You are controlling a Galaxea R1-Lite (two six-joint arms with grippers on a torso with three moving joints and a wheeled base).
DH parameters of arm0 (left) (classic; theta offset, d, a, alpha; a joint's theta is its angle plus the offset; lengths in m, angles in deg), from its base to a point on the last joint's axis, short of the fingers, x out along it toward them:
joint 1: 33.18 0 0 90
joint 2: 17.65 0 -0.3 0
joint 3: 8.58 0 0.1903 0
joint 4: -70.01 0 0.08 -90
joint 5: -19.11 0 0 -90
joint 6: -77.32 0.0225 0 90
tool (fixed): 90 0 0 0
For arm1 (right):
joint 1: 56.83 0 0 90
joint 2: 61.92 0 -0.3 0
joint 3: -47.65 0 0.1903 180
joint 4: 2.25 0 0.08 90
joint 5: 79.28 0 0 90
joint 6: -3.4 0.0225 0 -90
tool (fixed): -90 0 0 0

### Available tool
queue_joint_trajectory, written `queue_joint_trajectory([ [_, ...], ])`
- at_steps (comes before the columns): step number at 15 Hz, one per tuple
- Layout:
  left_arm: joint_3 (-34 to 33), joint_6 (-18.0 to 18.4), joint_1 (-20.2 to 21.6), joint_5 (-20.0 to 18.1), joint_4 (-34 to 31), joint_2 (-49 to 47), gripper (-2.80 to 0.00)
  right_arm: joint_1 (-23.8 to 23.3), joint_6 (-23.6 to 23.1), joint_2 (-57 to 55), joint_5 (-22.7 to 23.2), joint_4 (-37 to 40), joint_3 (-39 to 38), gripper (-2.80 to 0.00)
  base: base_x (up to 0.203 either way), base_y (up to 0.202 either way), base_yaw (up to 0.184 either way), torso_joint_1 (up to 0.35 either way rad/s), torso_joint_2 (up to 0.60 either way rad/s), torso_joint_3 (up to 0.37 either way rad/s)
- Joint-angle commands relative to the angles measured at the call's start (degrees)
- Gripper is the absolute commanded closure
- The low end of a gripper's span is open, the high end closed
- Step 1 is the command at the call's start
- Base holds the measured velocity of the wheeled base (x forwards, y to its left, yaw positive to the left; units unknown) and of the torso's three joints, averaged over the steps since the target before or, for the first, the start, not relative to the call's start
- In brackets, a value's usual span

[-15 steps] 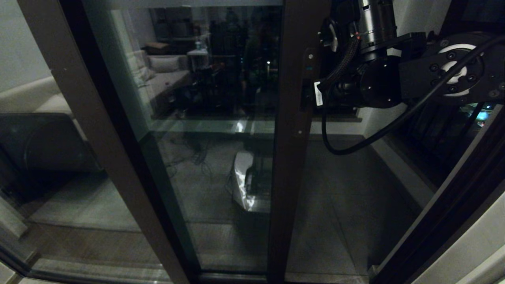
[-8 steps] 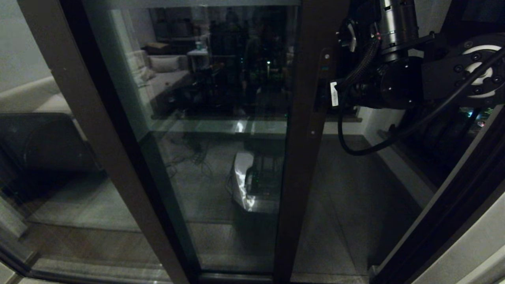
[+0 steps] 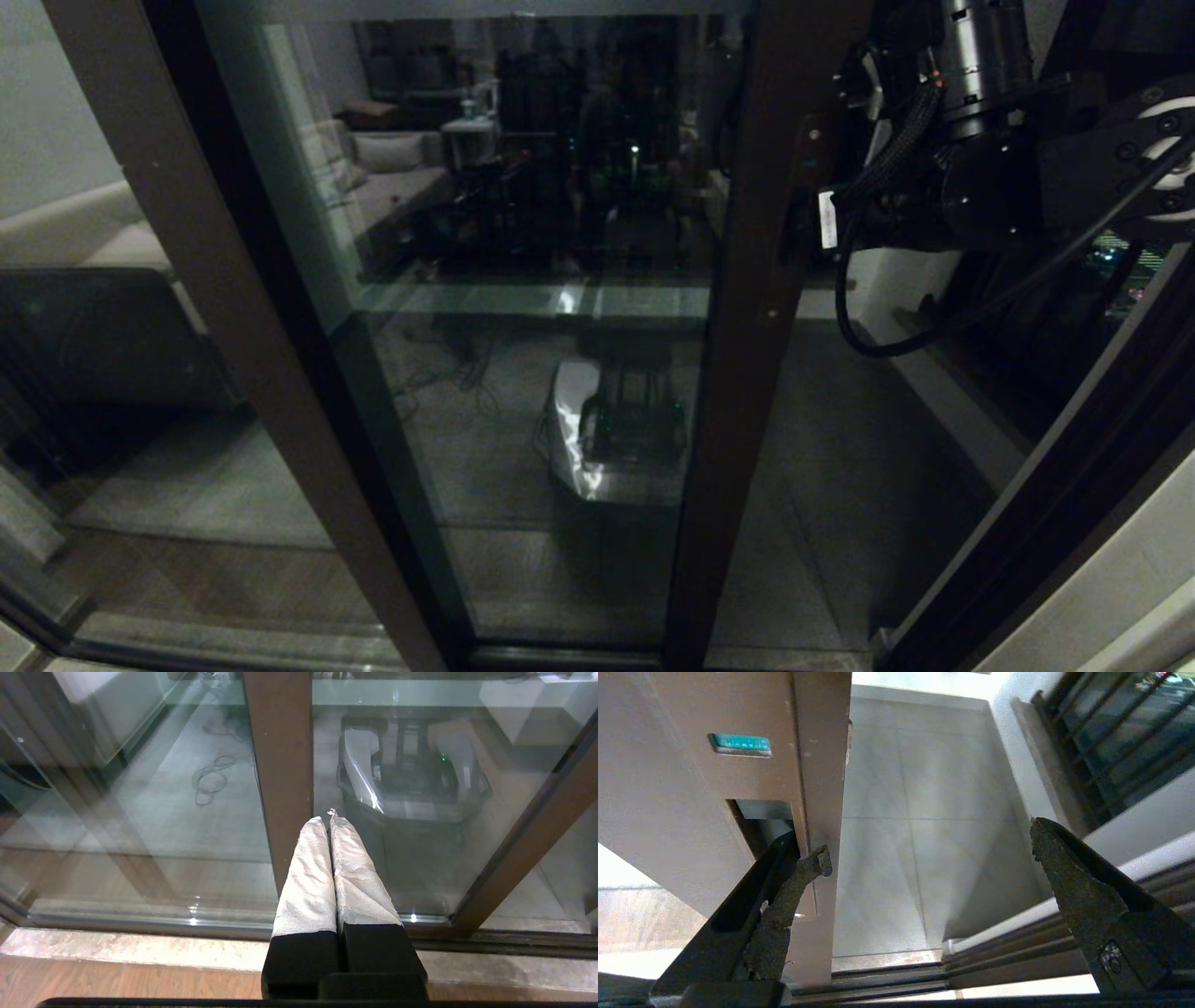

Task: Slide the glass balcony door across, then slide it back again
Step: Close the slid door

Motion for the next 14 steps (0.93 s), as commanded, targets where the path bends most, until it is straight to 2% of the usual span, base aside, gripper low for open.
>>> queue_joint_trajectory([
  [1,0.0,0.0,0.1,0.0,0.0,0.0,0.00,-0.9,0.1,-0.2,-0.2,-0.4,-0.6,-2.80,0.000,0.000,0.000,0.000,0.00,0.000],
  [14,0.0,0.0,0.0,0.0,0.0,0.0,0.00,-6.2,-0.1,5.3,0.0,-0.4,-6.4,-2.80,0.000,0.000,0.000,0.000,0.00,0.000],
])
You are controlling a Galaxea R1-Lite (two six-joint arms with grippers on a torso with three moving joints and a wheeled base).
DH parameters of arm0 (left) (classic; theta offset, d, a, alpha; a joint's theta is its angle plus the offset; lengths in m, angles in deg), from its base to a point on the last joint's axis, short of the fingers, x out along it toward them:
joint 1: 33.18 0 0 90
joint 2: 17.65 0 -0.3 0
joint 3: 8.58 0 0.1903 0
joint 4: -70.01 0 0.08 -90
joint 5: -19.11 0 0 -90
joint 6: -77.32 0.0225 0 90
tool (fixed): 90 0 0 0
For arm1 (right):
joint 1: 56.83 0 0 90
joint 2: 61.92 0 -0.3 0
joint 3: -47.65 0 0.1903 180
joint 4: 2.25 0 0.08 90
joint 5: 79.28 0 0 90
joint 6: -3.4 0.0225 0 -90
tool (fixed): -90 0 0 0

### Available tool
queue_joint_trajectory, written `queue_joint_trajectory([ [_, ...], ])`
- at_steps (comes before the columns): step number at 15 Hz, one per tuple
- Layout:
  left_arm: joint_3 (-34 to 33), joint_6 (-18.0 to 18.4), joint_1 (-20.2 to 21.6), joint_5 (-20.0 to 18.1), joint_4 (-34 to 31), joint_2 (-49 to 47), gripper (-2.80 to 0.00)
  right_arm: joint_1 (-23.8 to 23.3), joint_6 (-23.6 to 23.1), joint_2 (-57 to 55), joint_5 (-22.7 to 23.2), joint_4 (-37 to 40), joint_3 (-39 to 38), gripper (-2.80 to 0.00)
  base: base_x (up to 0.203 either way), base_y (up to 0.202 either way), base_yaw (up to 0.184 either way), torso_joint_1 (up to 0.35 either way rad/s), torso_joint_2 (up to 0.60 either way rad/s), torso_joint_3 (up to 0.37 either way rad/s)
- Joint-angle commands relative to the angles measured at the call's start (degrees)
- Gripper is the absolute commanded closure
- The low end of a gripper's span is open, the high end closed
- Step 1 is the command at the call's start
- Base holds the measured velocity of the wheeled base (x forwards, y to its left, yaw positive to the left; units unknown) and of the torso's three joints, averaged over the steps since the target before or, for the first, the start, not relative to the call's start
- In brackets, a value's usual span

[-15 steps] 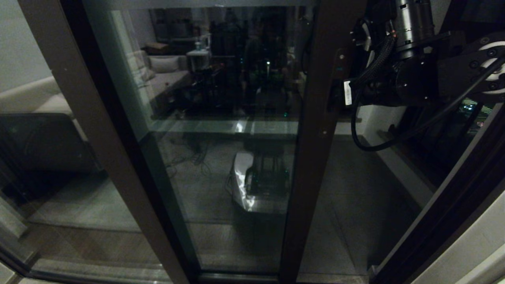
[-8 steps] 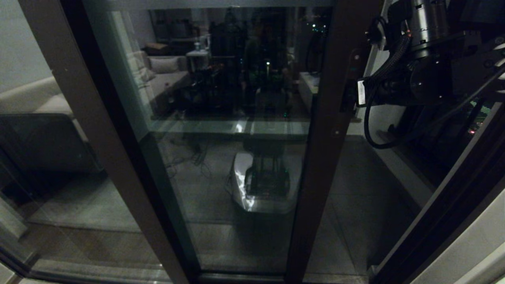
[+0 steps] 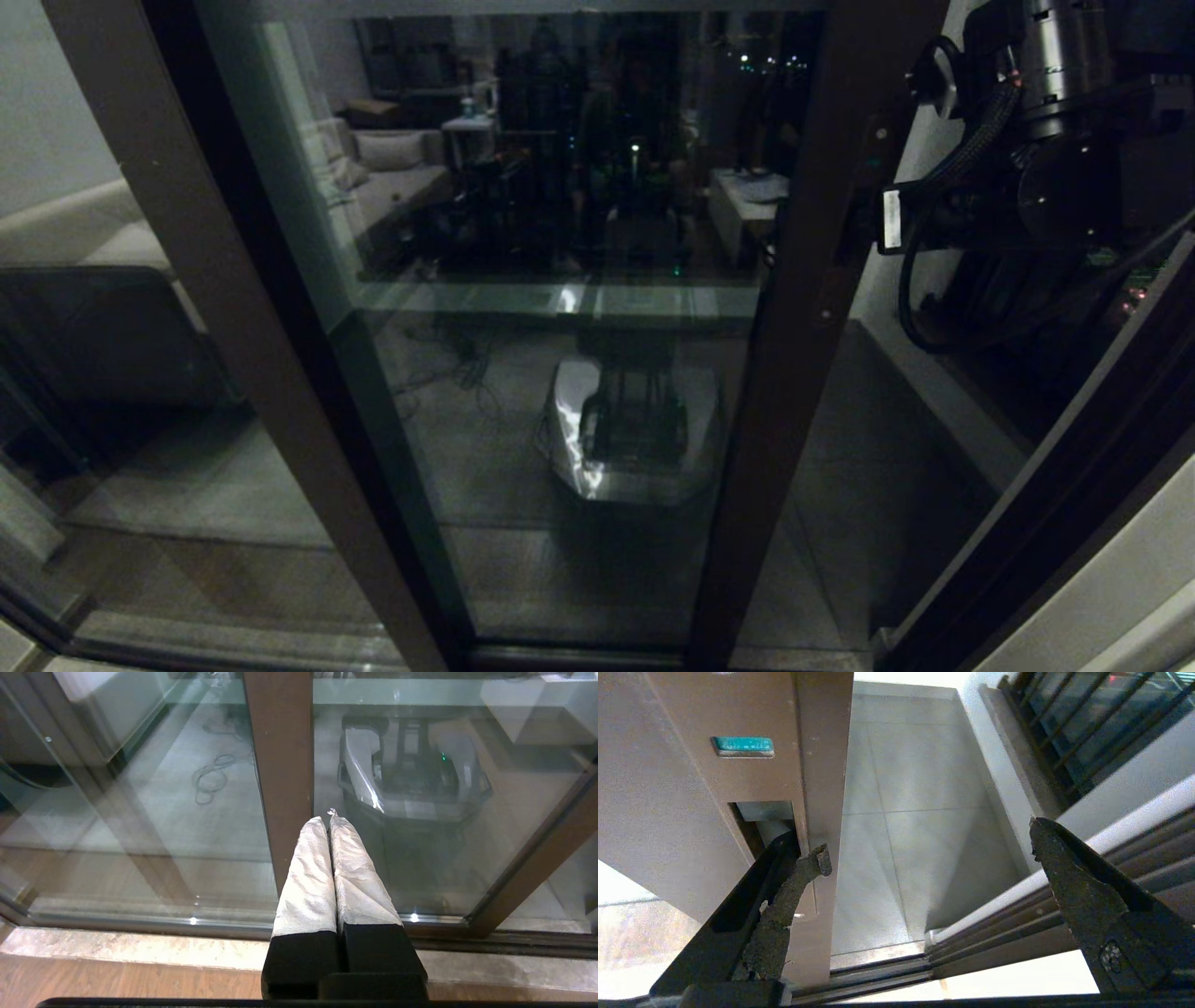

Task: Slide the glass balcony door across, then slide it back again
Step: Close the slid door

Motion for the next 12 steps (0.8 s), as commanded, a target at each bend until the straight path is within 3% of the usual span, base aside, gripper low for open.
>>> queue_joint_trajectory([
  [1,-0.1,0.0,0.0,0.0,-0.1,0.0,0.00,-1.3,-0.1,0.3,-0.3,0.5,-0.3,-2.80,0.000,0.000,0.000,0.000,0.00,0.000],
  [12,-0.1,0.0,0.0,0.0,0.0,0.0,0.00,-6.8,-1.2,2.3,-0.1,0.5,-2.2,-2.80,0.000,0.000,0.000,0.000,0.00,0.000],
])
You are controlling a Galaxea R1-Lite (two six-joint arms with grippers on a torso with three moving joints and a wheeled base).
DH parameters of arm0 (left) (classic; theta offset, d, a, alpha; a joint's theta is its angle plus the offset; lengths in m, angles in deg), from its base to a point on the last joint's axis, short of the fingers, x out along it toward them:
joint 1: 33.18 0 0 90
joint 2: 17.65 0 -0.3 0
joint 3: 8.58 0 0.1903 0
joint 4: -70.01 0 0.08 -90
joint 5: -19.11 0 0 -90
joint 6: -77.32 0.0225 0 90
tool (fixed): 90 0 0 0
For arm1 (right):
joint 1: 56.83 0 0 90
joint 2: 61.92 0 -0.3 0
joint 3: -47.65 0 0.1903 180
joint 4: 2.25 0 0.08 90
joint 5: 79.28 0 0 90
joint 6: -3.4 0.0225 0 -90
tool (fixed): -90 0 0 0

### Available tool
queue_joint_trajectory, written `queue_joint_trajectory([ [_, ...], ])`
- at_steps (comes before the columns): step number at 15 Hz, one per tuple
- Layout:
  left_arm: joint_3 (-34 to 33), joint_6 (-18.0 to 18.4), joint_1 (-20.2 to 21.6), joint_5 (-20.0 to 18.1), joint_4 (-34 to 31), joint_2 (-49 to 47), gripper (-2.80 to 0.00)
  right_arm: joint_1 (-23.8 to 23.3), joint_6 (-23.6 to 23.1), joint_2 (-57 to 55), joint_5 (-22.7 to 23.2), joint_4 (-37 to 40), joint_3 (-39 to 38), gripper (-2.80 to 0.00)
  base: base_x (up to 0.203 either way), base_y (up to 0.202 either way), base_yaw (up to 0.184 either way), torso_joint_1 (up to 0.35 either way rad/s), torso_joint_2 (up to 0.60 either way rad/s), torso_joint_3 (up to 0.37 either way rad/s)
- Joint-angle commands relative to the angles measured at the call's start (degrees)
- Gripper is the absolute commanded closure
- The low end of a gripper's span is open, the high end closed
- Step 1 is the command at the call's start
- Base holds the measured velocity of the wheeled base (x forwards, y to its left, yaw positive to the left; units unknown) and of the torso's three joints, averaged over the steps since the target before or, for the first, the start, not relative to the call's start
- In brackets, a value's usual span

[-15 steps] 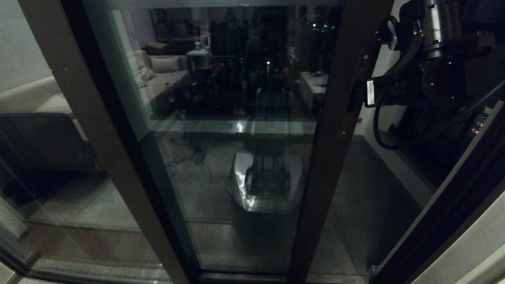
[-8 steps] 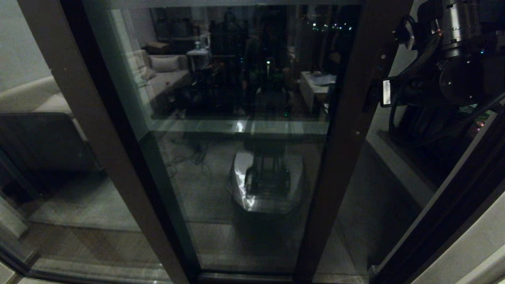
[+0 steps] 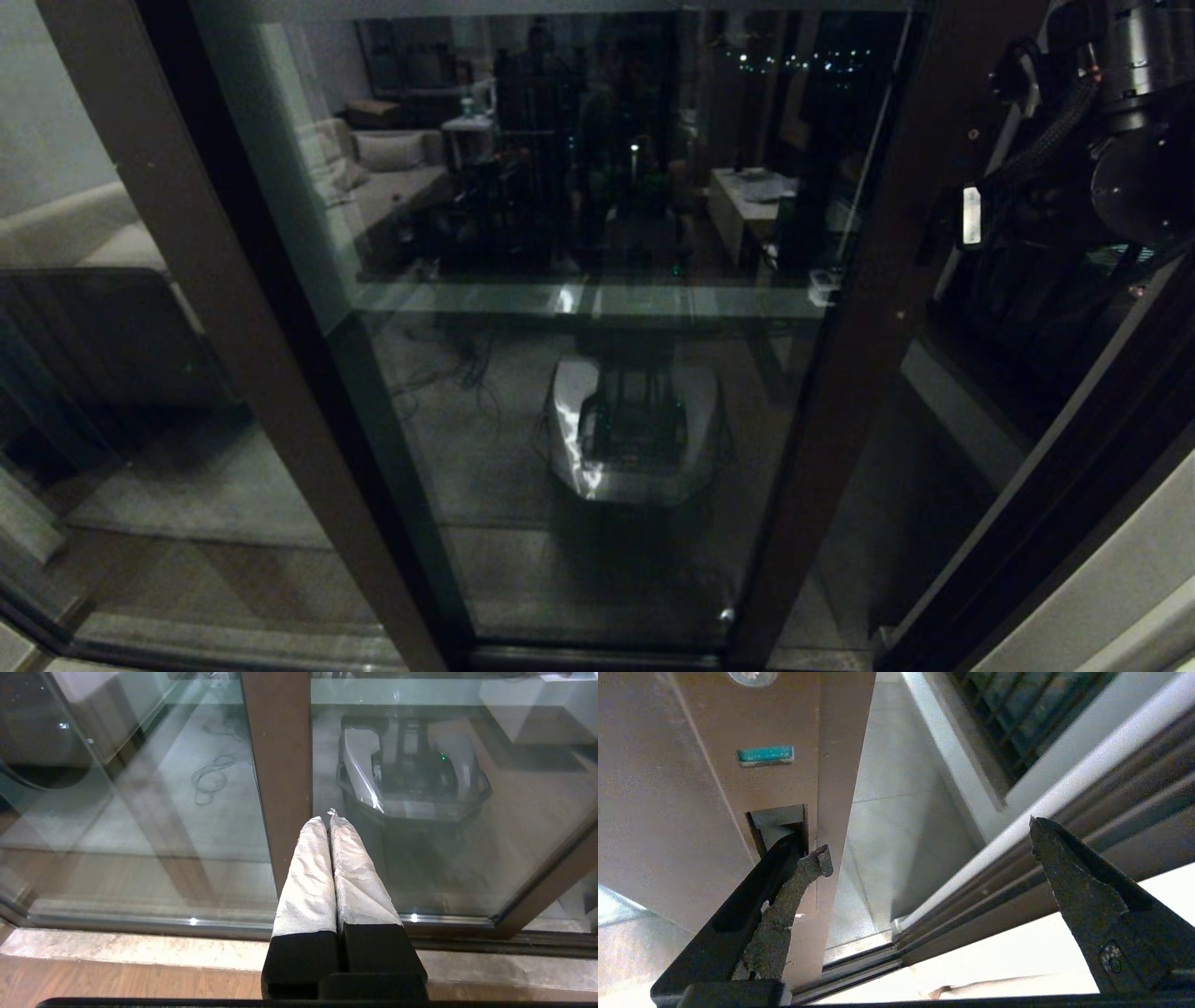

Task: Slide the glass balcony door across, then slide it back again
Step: Close the slid door

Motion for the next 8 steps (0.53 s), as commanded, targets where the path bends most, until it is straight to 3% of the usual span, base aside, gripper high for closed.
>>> queue_joint_trajectory([
  [1,0.0,0.0,0.1,0.0,0.0,0.0,0.00,-1.4,0.1,0.2,0.3,-0.1,-0.6,-2.80,0.000,0.000,0.000,0.000,0.00,0.000],
  [8,0.0,0.0,0.1,0.0,0.0,0.0,0.00,-5.5,0.1,0.5,0.8,-0.1,-0.8,-2.80,0.000,0.000,0.000,0.000,0.00,0.000],
])
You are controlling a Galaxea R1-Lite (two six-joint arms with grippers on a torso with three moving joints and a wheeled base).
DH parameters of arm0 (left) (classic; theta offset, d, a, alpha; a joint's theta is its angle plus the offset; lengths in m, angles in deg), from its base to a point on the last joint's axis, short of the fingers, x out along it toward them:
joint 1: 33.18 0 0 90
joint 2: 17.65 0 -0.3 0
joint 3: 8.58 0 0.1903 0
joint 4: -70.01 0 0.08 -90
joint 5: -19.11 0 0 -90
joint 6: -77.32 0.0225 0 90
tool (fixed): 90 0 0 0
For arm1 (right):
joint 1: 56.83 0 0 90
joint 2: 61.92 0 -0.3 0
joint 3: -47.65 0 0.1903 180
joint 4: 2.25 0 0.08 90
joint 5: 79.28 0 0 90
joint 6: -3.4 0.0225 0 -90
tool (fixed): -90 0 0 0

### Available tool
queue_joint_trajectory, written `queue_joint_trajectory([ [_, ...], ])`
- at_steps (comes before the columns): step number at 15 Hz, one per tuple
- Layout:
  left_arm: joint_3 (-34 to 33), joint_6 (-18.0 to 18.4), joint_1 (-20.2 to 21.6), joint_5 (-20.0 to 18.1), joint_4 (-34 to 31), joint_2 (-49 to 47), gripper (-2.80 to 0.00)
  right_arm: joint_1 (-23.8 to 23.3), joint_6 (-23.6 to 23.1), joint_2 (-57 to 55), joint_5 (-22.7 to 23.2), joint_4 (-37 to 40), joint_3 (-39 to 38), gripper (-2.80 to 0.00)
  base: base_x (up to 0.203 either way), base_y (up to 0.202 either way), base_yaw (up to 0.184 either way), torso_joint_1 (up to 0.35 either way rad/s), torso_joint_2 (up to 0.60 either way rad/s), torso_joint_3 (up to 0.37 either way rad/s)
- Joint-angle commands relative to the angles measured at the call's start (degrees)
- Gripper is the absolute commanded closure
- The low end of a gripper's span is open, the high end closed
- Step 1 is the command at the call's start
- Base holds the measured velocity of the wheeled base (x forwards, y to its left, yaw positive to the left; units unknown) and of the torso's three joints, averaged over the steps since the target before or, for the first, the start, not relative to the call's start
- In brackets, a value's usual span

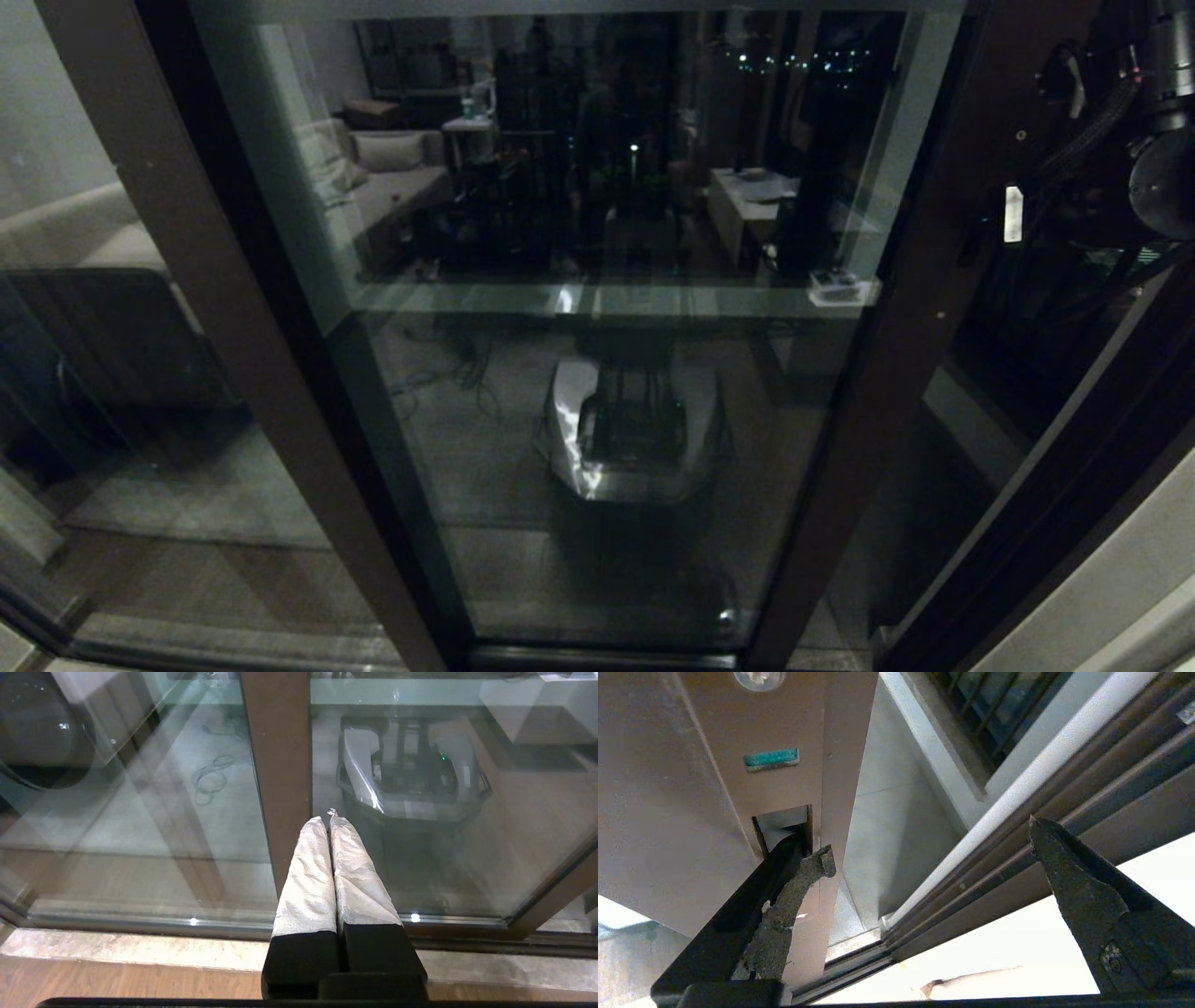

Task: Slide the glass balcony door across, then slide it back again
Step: Close the slid door

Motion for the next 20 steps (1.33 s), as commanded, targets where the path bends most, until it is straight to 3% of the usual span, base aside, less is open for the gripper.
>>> queue_joint_trajectory([
  [1,0.0,0.0,0.0,0.0,-0.1,0.0,0.00,-1.6,-0.3,0.1,-0.1,0.0,-0.2,-2.80,0.000,0.000,0.000,0.000,0.00,0.000],
  [17,0.0,0.0,0.1,0.0,0.0,0.0,0.00,-10.0,-3.1,0.5,1.2,-1.2,-0.4,-2.80,0.000,0.000,0.000,0.000,0.00,0.000],
  [20,0.0,0.0,0.0,0.0,0.0,0.0,0.00,-12.8,-4.1,0.6,3.7,-2.4,-0.5,-2.80,0.000,0.000,0.000,0.000,0.00,0.000],
])
